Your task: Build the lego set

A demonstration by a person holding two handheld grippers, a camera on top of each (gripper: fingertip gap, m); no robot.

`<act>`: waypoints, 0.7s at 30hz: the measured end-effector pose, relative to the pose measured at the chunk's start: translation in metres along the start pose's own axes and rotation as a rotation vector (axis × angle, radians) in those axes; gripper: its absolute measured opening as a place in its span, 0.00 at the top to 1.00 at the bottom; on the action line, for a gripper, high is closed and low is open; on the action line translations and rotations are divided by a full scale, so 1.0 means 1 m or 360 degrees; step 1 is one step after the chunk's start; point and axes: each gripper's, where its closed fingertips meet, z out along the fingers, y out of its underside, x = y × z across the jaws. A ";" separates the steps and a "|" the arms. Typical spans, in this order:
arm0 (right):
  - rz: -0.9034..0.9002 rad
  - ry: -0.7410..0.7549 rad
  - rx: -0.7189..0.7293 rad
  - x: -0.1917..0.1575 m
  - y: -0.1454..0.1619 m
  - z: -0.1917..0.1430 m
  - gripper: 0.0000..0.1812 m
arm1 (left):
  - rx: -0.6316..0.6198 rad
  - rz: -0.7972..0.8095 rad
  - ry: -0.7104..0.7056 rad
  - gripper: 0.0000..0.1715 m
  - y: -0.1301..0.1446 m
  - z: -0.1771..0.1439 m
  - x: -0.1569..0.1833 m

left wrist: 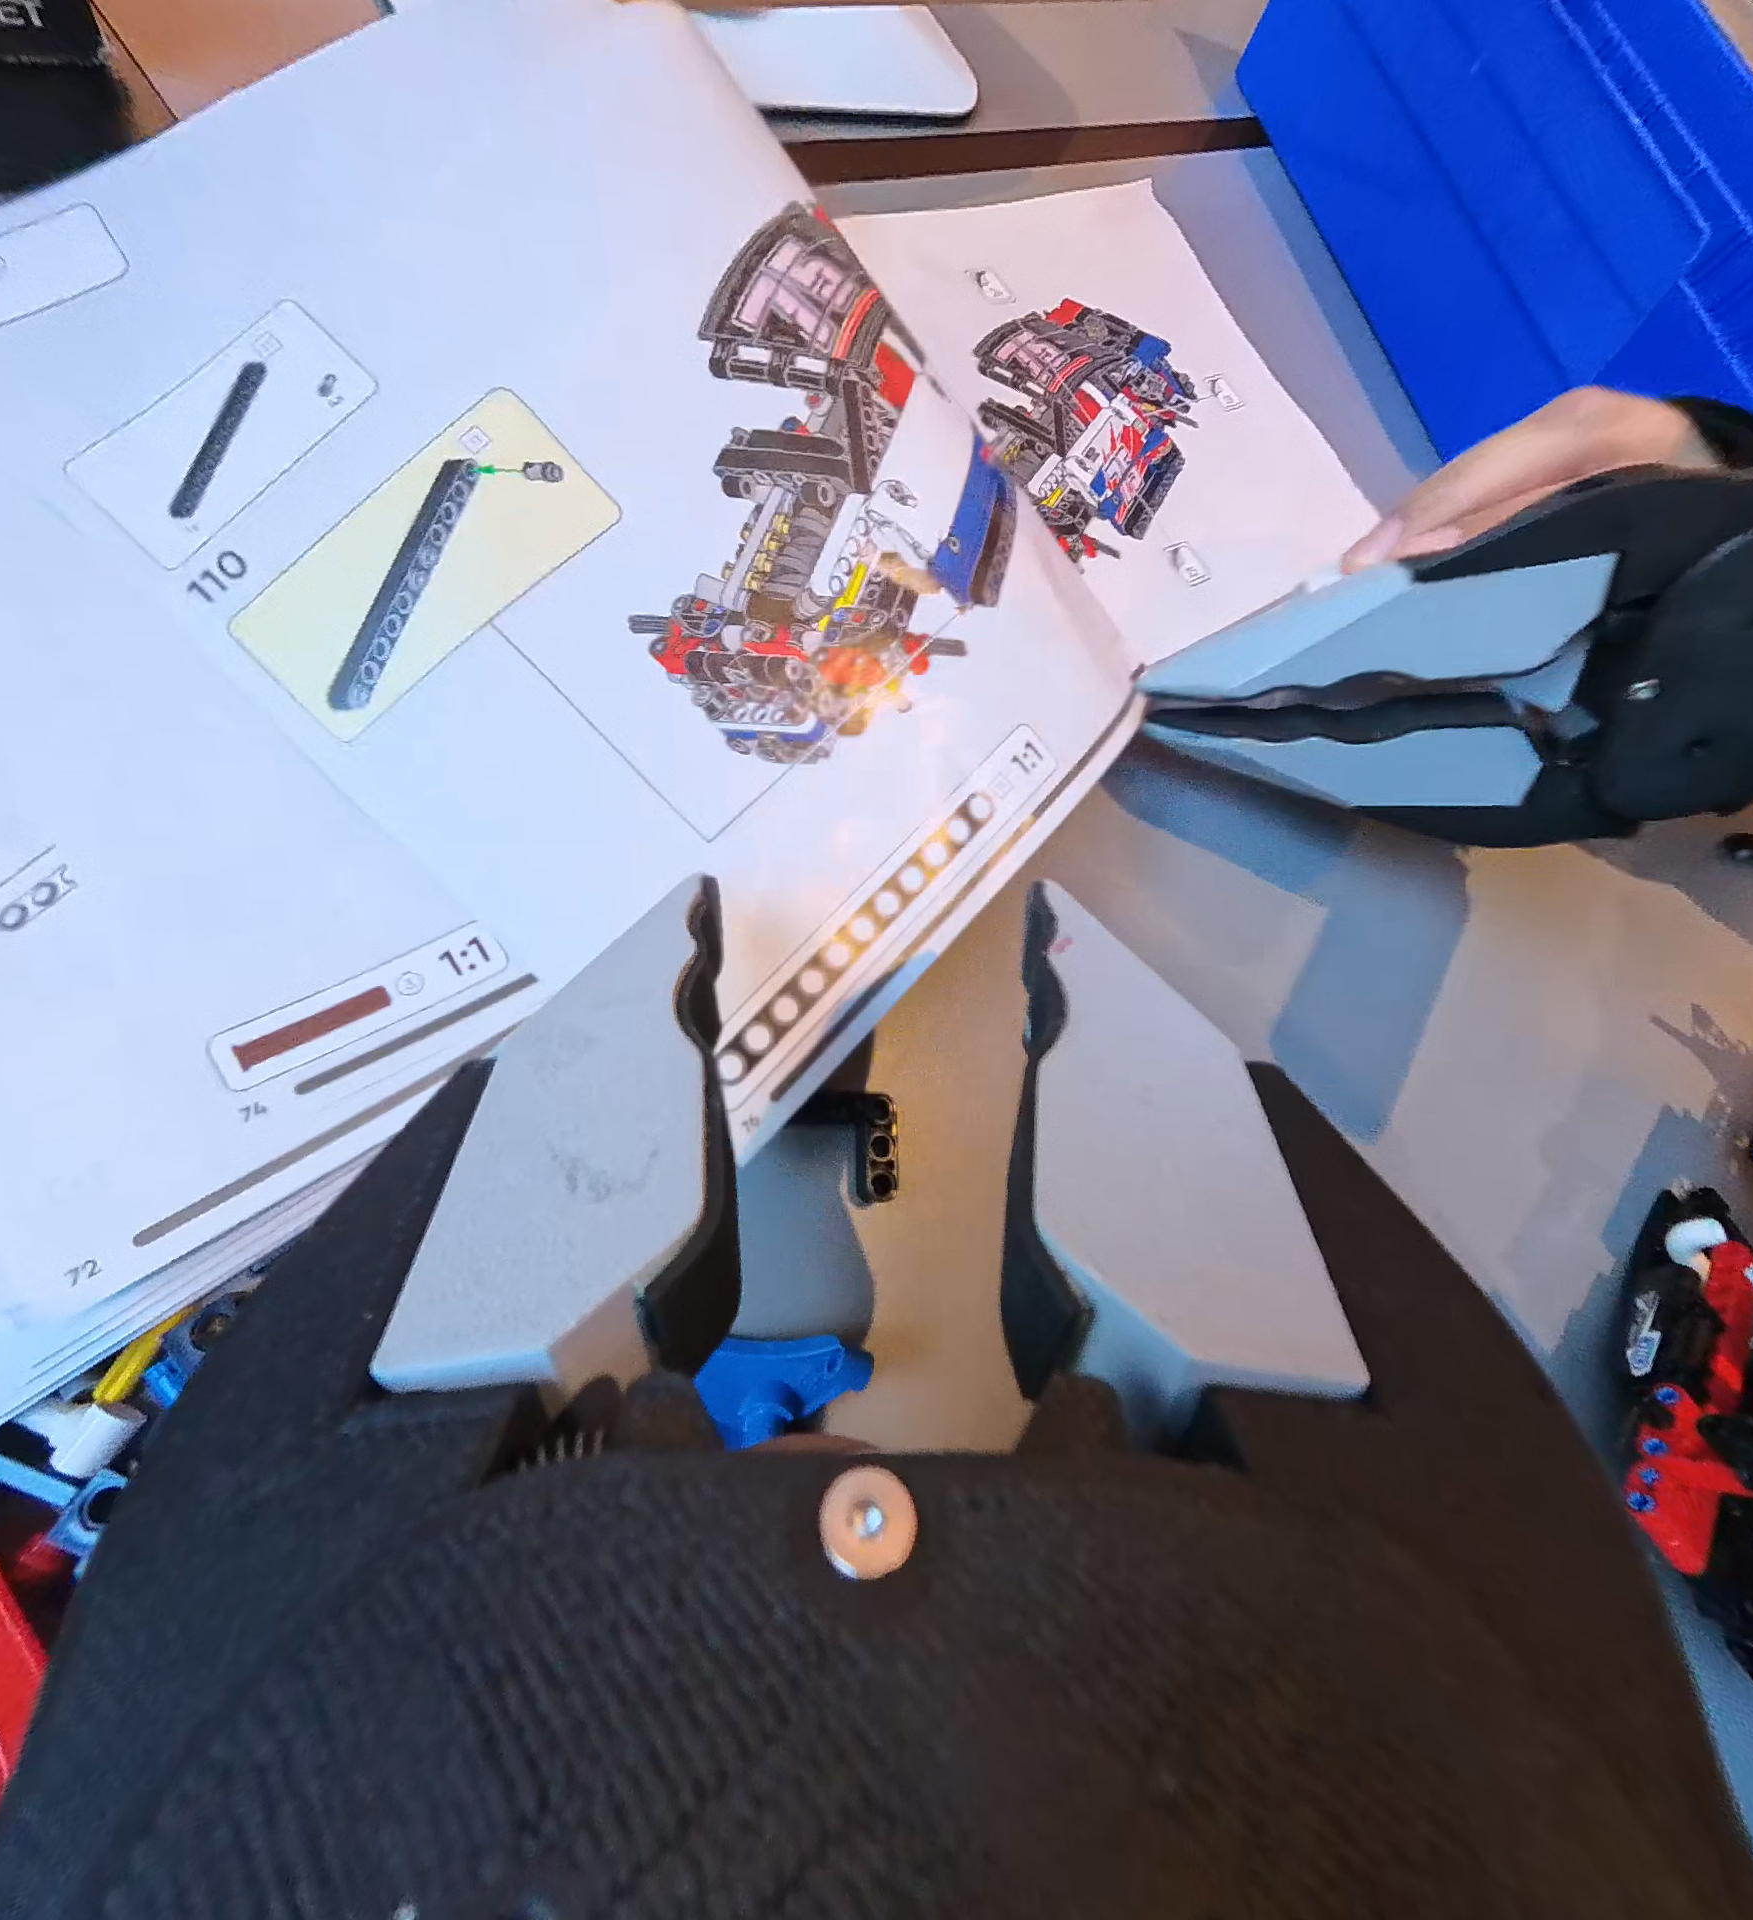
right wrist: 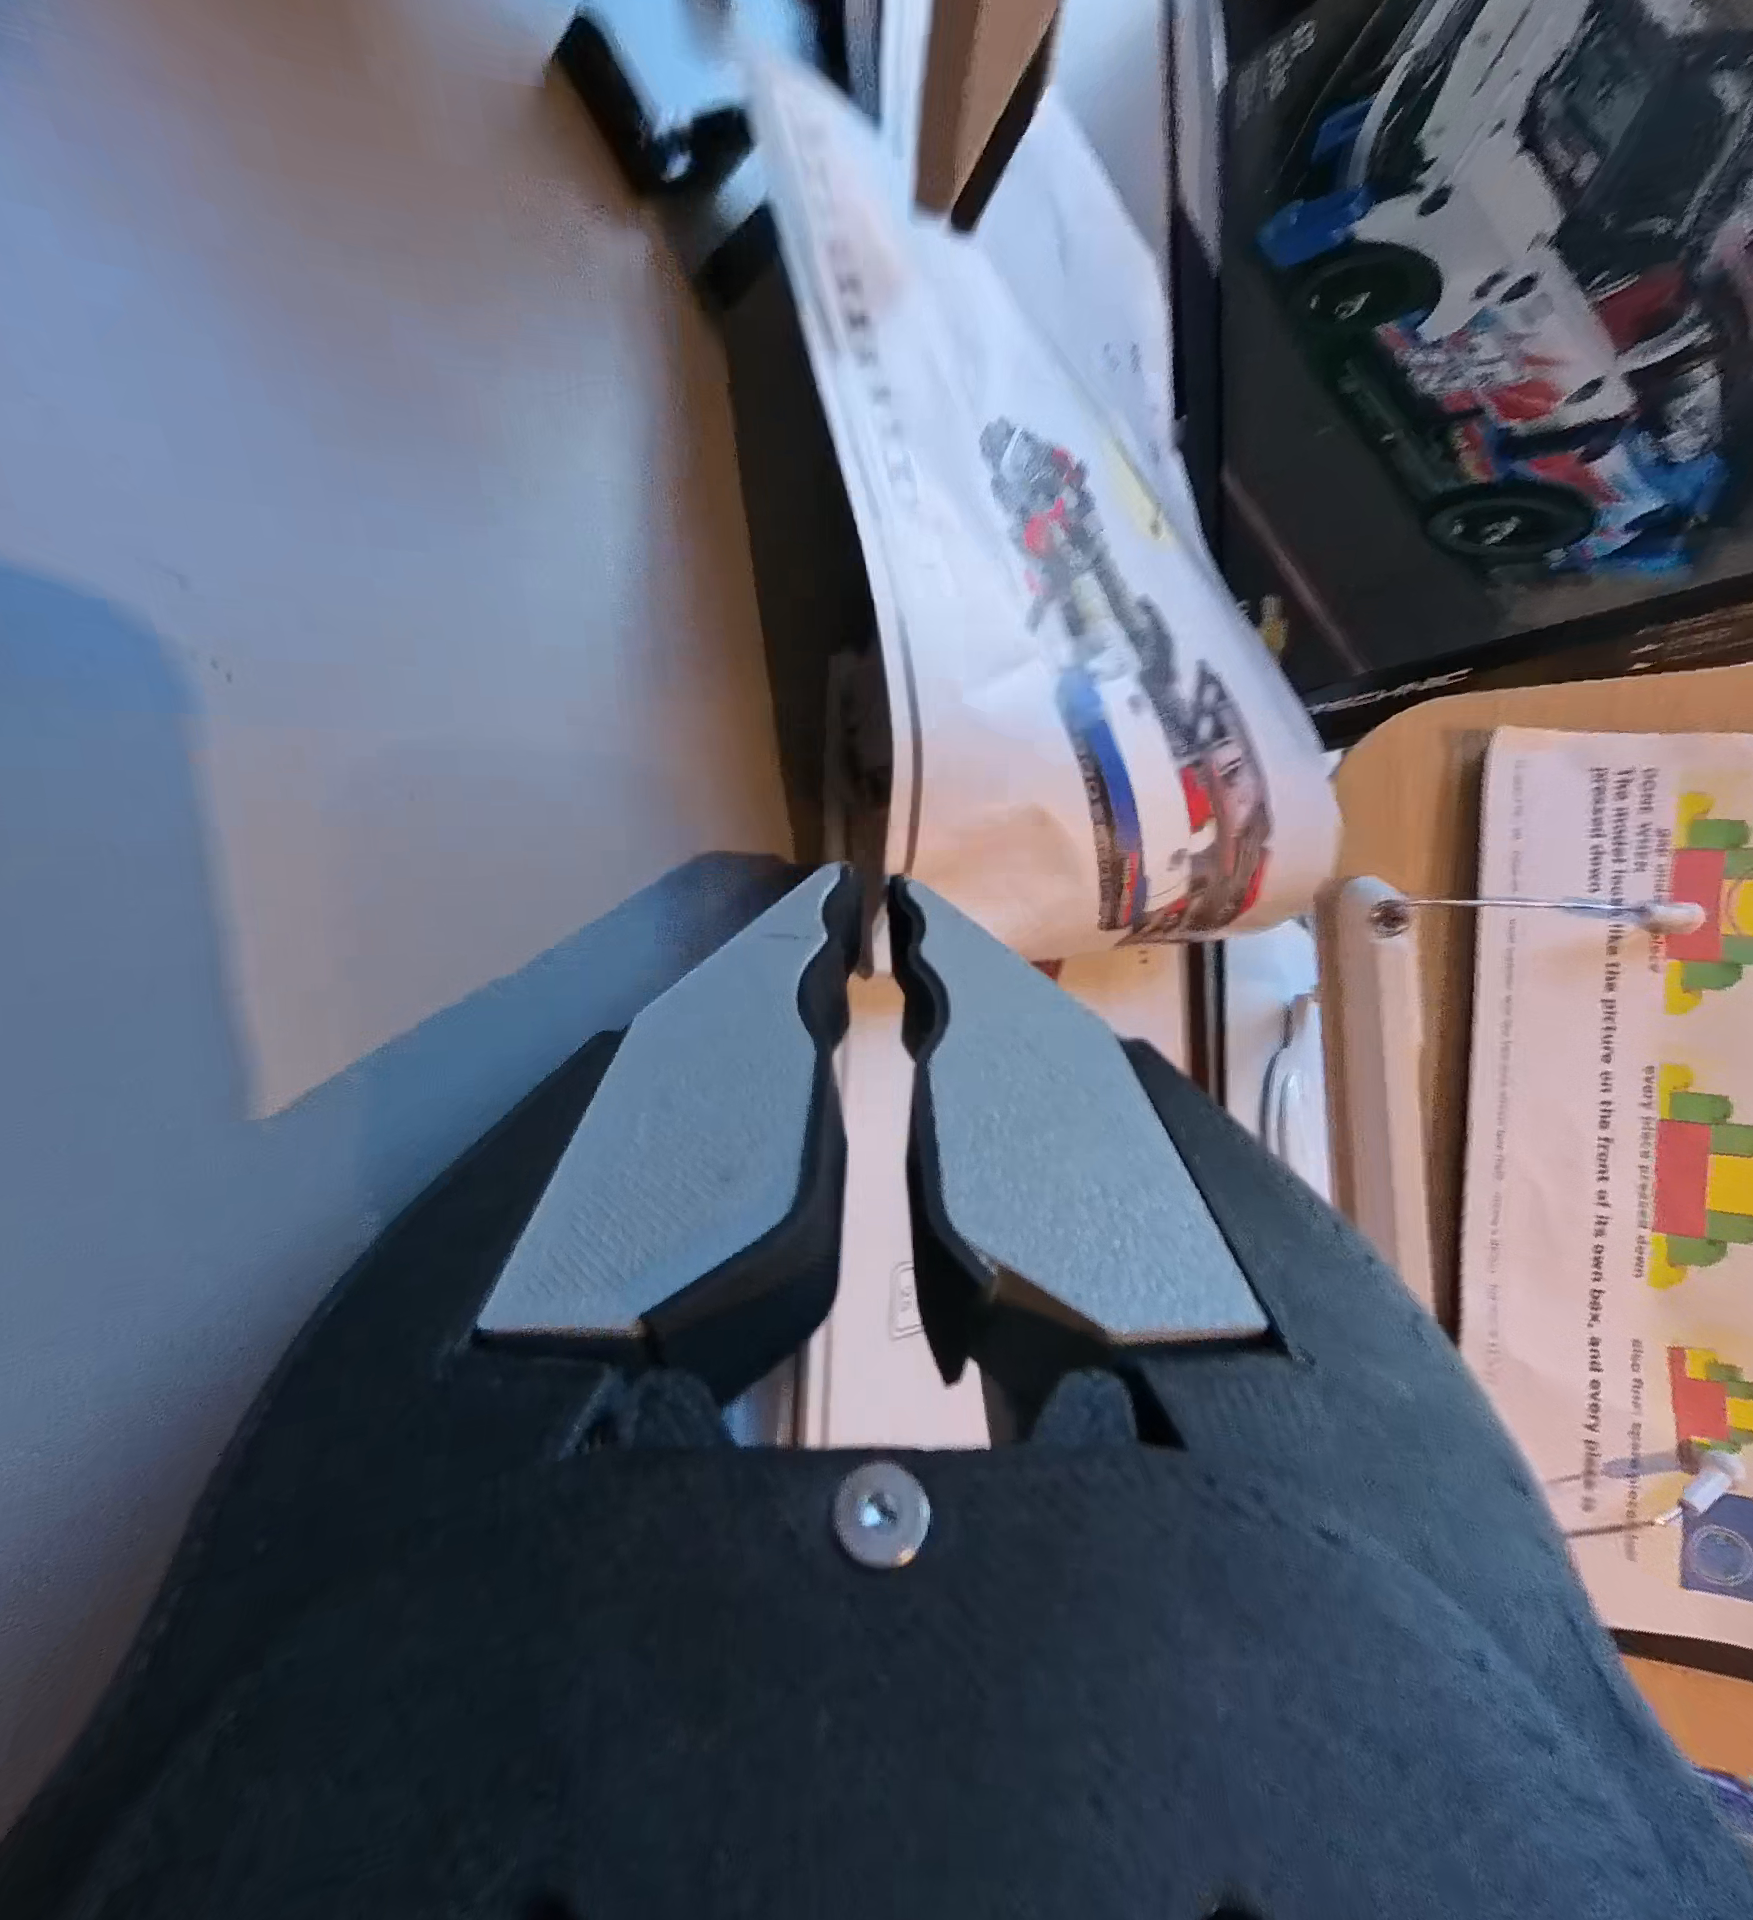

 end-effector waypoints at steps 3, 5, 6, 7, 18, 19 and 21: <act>0.0066 0.0036 0.0074 0.017 -0.020 -0.017 0.96 | 0.0031 -0.0009 0.0011 0.68 -0.004 -0.003 0.001; 0.0118 0.0093 0.0073 0.035 -0.030 -0.038 0.94 | 0.0071 -0.0007 0.0021 0.68 -0.009 -0.007 0.004; 0.0164 0.0111 0.0074 0.043 -0.034 -0.052 0.95 | 0.0090 0.0010 0.0026 0.69 -0.012 -0.010 0.007; 0.0228 0.0117 0.0078 0.049 -0.037 -0.068 0.95 | 0.0108 0.0041 0.0018 0.69 -0.016 -0.014 0.011; 0.0893 0.0271 -0.0150 -0.005 0.008 -0.291 0.91 | 0.0252 0.0240 0.0107 0.68 -0.019 -0.076 0.110; 0.0986 0.0284 -0.0153 -0.020 0.015 -0.304 0.89 | 0.0254 0.0262 0.0107 0.67 -0.014 -0.085 0.120; 0.1151 0.0291 -0.0144 -0.051 0.028 -0.325 0.90 | 0.0271 0.0281 0.0120 0.67 -0.003 -0.103 0.139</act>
